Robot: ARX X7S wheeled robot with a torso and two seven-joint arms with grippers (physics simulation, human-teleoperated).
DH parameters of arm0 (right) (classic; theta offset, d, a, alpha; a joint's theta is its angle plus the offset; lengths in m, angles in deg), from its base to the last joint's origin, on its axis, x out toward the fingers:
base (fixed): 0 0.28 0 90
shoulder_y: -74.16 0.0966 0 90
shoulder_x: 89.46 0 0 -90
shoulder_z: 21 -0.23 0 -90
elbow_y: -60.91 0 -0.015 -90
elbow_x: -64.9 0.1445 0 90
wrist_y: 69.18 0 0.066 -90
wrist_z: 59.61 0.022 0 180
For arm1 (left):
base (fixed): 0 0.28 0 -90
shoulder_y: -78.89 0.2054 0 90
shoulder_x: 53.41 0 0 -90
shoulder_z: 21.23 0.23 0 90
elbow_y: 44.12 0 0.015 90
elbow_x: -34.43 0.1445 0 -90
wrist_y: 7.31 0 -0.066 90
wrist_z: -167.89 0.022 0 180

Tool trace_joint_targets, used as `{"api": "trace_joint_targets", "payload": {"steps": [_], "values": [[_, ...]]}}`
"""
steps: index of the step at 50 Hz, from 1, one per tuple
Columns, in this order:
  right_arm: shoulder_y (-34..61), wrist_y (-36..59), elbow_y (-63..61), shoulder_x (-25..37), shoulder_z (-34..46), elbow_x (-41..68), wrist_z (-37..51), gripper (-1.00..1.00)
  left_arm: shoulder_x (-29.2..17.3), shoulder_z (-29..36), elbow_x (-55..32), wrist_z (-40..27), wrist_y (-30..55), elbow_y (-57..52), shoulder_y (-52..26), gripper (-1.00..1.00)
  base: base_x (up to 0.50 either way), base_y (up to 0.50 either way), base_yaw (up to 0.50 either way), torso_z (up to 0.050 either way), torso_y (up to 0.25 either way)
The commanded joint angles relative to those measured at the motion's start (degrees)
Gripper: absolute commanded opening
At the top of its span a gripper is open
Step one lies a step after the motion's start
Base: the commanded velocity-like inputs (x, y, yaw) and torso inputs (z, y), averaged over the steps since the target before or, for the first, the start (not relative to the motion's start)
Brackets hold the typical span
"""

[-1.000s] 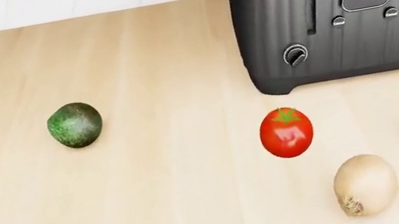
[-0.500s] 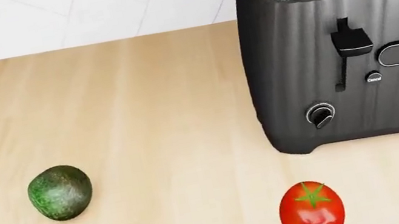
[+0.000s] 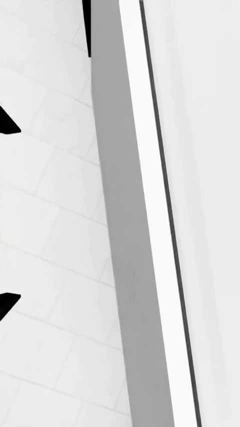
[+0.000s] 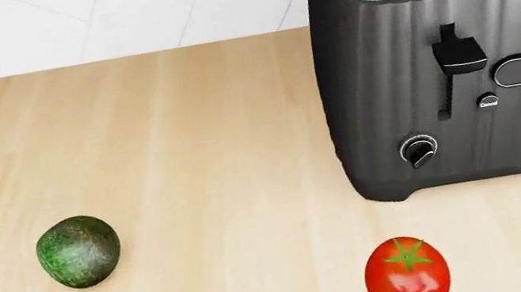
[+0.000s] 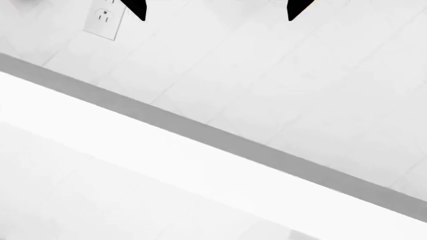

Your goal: Place the avocado, onion, tomato and bell pepper on the cutting board.

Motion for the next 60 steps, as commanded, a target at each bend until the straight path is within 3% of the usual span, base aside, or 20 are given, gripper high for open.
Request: {"api": "trace_joint_targets", "payload": {"steps": [1, 8, 17, 55, 60], "values": [[2.44, 1.58, -1.05, 7.14, -1.28, 27.33, 18.19, 1.0, -0.3, 0.05, 0.12, -0.06, -0.51, -0.08, 1.17, 1.0, 0.0, 0.0, 0.0, 0.0, 0.0], [5.46, 1.4, -0.23, 13.41, -0.21, 54.08, 36.38, 1.0, -0.28, 0.32, 0.26, 0.04, -0.92, 0.18, 1.19, 1.0, 0.0, 0.0, 0.0, 0.0, 0.0], [6.73, -0.89, 2.33, 17.58, -0.13, 78.12, 48.71, 1.0, -0.32, 0.2, 0.17, 0.04, -1.27, 0.27, 1.86, 1.0, 0.0, 0.0, 0.0, 0.0, 0.0], [12.41, -8.25, 1.76, 24.42, 15.47, 110.8, 55.58, 1.0, 0.79, 1.75, 0.26, 0.2, -2.7, 1.7, 2.31, 1.0, 0.0, 0.0, 0.0, 0.0, 0.0], [12.54, -12.9, 2.93, 26.73, 19.13, 116.7, 58.9, 1.0, 0.64, 1.71, 0.14, 0.22, -2.71, 1.54, 2.39, 1.0, 0.0, 0.0, 0.0, 0.0, 0.0]]}}
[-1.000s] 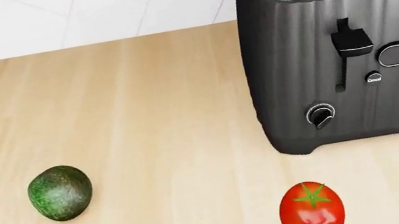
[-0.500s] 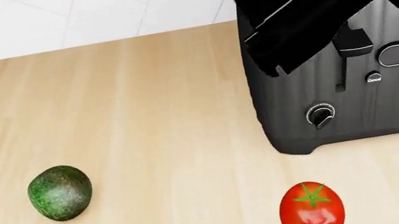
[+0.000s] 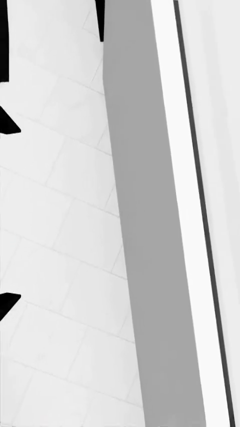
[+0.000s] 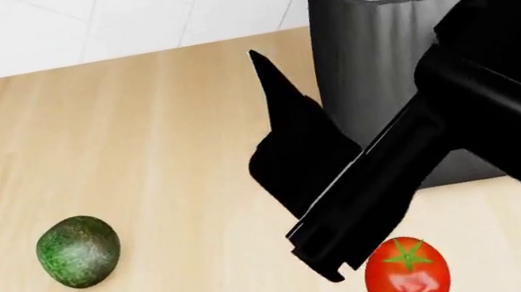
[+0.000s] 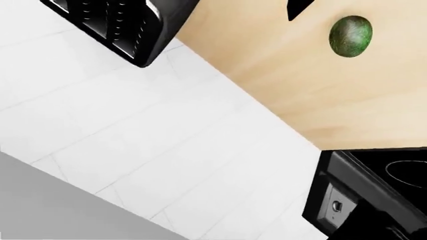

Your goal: Place the avocado, onion, tomato and bell pepper on the cutting board.

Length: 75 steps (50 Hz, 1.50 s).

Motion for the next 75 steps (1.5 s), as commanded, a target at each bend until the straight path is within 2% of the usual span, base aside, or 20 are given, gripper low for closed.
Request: {"api": "trace_joint_targets", "payload": {"steps": [1, 10, 25, 40, 52, 75], "values": [[0.92, -6.94, 1.34, 3.92, 6.69, 11.95, 4.98, 1.0, -0.11, 0.08, -0.14, -0.01, -0.21, -0.11, 0.4, 1.0, 0.0, 0.0, 0.0, 0.0, 0.0], [3.4, -9.69, 3.62, 7.71, 13.79, 21.01, 9.88, 1.0, -0.26, 0.05, -0.16, -0.19, -0.37, -0.3, 0.74, 1.0, 0.0, 0.0, 0.0, 0.0, 0.0], [-0.15, -4.67, 6.77, 10.78, 15.46, 20.24, 6.58, 1.0, -0.62, -0.36, -0.53, -0.35, -0.51, -0.67, 1.58, 1.0, 0.0, 0.0, 0.0, 0.0, 0.0], [-8.06, -2.84, 8.23, 10.93, 14.1, 13.0, 2.11, 1.0, -0.69, -0.2, -1.12, -0.94, 0.55, -1.44, 0.92, 1.0, 0.0, 0.0, 0.0, 0.0, 0.0], [-9.53, -2.34, 10.44, 10.8, 14.83, 10.5, 1.22, 1.0, -0.86, 0.0, -0.82, -0.65, -0.38, -0.77, 1.51, 1.0, 0.0, 0.0, 0.0, 0.0, 0.0], [-20.59, -1.08, 12.18, 7.23, 10.35, -6.16, -10.35, 1.0, -0.88, 0.77, -0.7, -0.79, -0.58, -0.35, 1.19, 1.0, 0.0, 0.0, 0.0, 0.0, 0.0]]}}
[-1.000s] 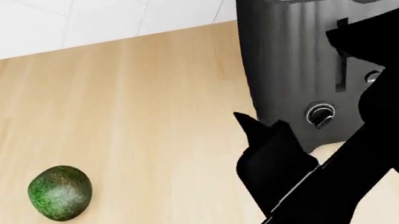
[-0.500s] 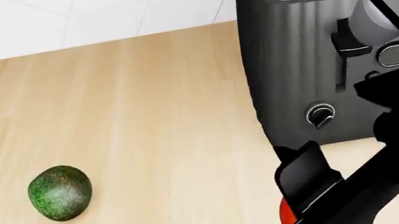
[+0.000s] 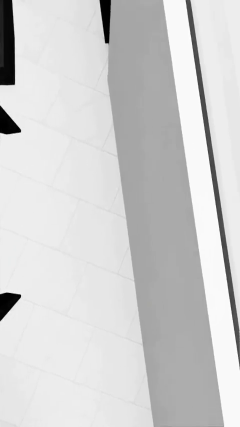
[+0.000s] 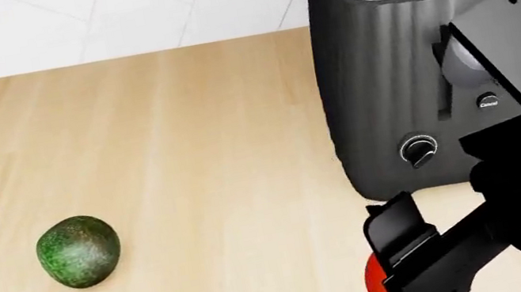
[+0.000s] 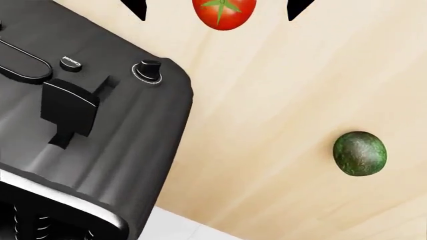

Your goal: Place the avocado, onion, tomato and bell pepper on the cutting board.

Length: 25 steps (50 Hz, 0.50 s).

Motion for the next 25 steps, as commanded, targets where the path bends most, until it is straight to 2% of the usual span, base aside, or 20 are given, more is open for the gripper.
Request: {"api": "trace_joint_targets", "payload": {"steps": [1, 25], "values": [[-4.6, 0.16, 0.73, -1.05, -1.39, -6.43, -4.59, 1.0, 0.13, 0.48, 0.08, -0.06, -0.08, 0.39, -0.45, 1.0, 0.0, 0.0, 0.0, 0.0, 0.0], [-13.13, -1.89, 0.25, -3.21, -1.01, -16.73, -11.7, 1.0, -0.29, 0.4, 0.09, -0.13, -0.9, 0.46, 0.46, 1.0, 0.0, 0.0, 0.0, 0.0, 0.0]]}}
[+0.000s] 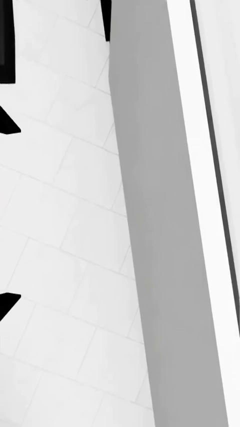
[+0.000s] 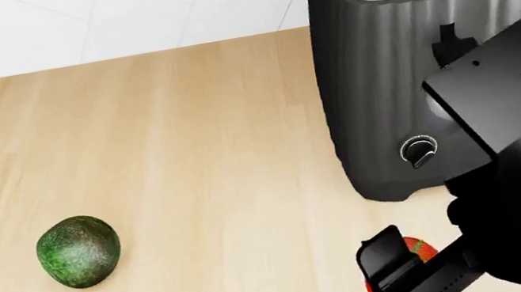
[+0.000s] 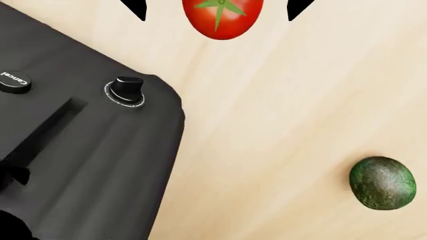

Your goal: Place the avocado, onion, tomato and bell pepper on the cutting board.

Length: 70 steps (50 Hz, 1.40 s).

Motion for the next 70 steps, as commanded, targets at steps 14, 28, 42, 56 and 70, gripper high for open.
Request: {"api": "trace_joint_targets", "payload": {"steps": [14, 28, 42, 56, 70], "values": [[-6.66, -2.29, -0.35, -1.8, 0.97, -8.51, -5.93, 1.0, -0.33, -0.1, -0.29, -0.31, -0.18, -0.31, 0.69, 1.0, 0.0, 0.0, 0.0, 0.0, 0.0], [-8.94, -3.55, 0.18, -2.79, 2.11, -12.87, -8.76, 1.0, -0.36, -0.09, -0.4, -0.55, -0.37, -0.4, 0.98, 1.0, 0.0, 0.0, 0.0, 0.0, 0.0], [-10.94, -5.69, 0.23, -3.38, 2.75, -16.43, -10.22, 1.0, -0.38, 0.0, -0.61, -0.6, -0.42, -0.26, 0.82, 1.0, 0.0, 0.0, 0.0, 0.0, 0.0], [-12.95, -7.23, 0.38, -3.49, 3.45, -18.38, -11.37, 1.0, -0.45, 0.18, -0.66, -0.73, -0.63, -0.27, 1.16, 1.0, 0.0, 0.0, 0.0, 0.0, 0.0], [-2.99, -5.7, -4.84, -3.91, 0.66, -11.31, -3.62, -1.0, -0.66, -0.02, -1.08, -0.76, -0.64, -0.58, 1.25, 1.0, 0.0, 0.0, 0.0, 0.0, 0.0]]}}
